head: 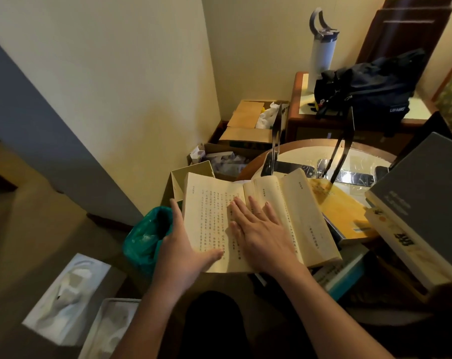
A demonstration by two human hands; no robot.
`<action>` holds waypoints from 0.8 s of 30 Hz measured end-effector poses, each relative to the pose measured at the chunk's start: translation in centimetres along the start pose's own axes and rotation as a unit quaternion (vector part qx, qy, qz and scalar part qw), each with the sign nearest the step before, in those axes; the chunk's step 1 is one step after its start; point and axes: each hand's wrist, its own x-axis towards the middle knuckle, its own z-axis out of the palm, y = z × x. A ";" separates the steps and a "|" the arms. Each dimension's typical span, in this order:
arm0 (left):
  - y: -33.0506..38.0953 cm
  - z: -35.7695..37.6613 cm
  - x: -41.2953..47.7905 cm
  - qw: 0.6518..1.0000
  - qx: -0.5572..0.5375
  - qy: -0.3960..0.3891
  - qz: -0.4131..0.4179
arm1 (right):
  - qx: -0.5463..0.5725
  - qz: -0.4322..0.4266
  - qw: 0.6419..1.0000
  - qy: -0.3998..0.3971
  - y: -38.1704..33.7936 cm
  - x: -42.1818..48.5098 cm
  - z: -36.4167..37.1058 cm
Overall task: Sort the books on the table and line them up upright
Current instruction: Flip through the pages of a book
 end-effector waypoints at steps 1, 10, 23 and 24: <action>-0.3 0.0 -0.4 1.000 -0.011 -0.003 -0.001 | 0.002 0.000 1.000 0.002 0.0 0.0 0.0; -0.6 0.0 -1.2 0.992 -0.022 0.011 0.127 | 0.012 0.006 0.999 0.041 0.2 -2.2 -0.9; 0.2 0.4 -1.3 0.989 -0.047 0.035 0.134 | 0.080 0.064 0.994 0.047 3.3 -8.9 -2.7; 0.3 0.4 -1.3 0.989 -0.045 0.035 0.136 | 0.091 0.071 0.992 0.057 3.2 -9.1 -2.6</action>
